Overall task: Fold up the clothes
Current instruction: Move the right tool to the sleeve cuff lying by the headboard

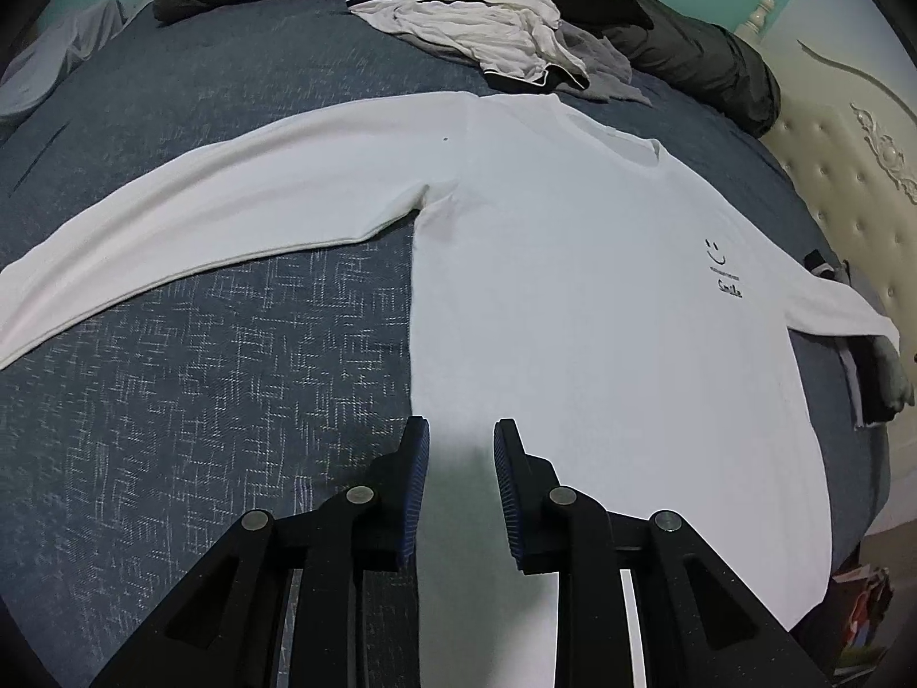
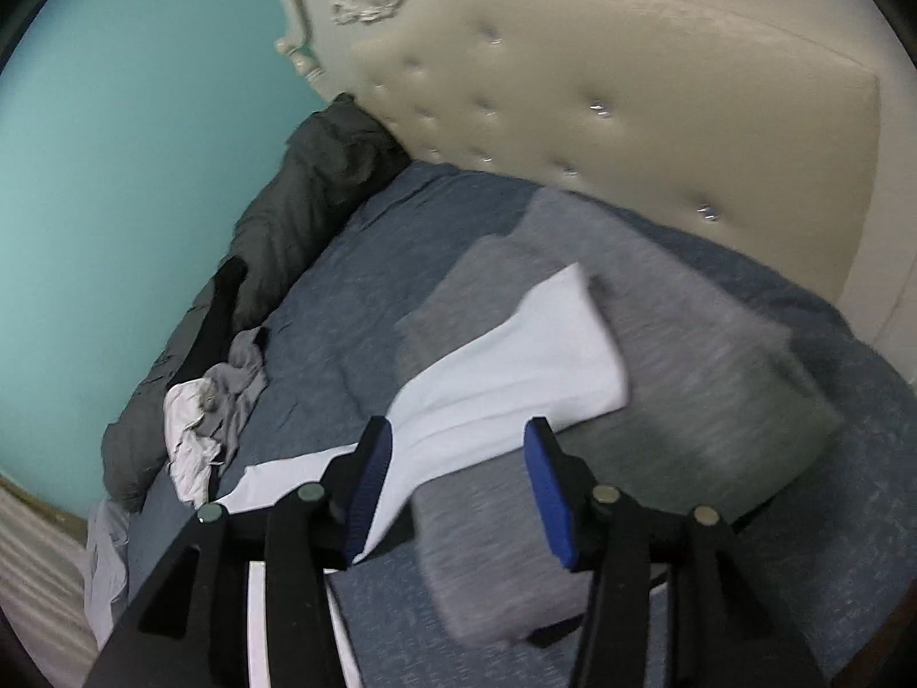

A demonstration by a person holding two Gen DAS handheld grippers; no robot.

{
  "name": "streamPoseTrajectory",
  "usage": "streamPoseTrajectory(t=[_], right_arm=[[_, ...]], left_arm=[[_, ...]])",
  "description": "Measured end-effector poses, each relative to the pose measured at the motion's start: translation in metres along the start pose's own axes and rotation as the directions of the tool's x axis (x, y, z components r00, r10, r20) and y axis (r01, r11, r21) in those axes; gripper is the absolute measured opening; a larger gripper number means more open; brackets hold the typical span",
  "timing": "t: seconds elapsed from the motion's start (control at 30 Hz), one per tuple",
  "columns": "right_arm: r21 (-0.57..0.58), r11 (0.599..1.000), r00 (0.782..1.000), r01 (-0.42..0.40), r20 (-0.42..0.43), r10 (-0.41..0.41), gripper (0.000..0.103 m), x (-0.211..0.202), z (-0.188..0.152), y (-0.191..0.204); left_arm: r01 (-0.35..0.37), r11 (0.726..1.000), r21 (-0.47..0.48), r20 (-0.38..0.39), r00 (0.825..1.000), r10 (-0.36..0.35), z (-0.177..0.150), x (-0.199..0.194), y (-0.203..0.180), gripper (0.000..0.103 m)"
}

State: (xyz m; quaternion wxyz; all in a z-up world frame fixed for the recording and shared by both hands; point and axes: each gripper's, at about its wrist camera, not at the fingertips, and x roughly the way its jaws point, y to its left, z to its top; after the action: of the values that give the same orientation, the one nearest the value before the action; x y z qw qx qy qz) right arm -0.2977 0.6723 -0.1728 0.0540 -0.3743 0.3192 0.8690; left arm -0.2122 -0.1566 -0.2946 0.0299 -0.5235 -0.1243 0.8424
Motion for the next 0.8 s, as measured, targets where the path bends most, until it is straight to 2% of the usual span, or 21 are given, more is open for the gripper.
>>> streamPoseTrajectory(t=[0.17,0.3,0.5,0.7,0.8], right_arm=[[0.008,0.999,0.999,0.035,-0.019,-0.035,0.053,0.013,0.011,-0.016],[0.065,0.997,0.999,0.04,-0.029,-0.038,0.053,0.024,0.019,-0.032],[0.068,0.993,0.994,0.099,-0.058,-0.095,0.053,0.04,0.024,-0.047],[0.029,0.995,0.991,0.1,-0.09,-0.097,0.053,0.053,0.023,-0.048],[-0.014,0.992,0.988,0.127,-0.089,-0.128,0.052,0.055,0.021,-0.043]], left_arm=[[-0.002,1.0,0.017,-0.002,1.0,0.002,-0.003,-0.008,-0.009,0.026],[0.012,1.0,0.013,-0.004,1.0,-0.012,-0.002,-0.011,-0.015,0.026],[0.012,1.0,0.029,-0.003,1.0,-0.012,0.001,-0.014,-0.025,0.026],[0.006,0.999,0.037,-0.006,1.0,-0.005,0.004,-0.011,-0.032,0.026],[0.005,0.999,0.043,-0.007,1.0,-0.004,0.005,-0.011,-0.034,0.026]])
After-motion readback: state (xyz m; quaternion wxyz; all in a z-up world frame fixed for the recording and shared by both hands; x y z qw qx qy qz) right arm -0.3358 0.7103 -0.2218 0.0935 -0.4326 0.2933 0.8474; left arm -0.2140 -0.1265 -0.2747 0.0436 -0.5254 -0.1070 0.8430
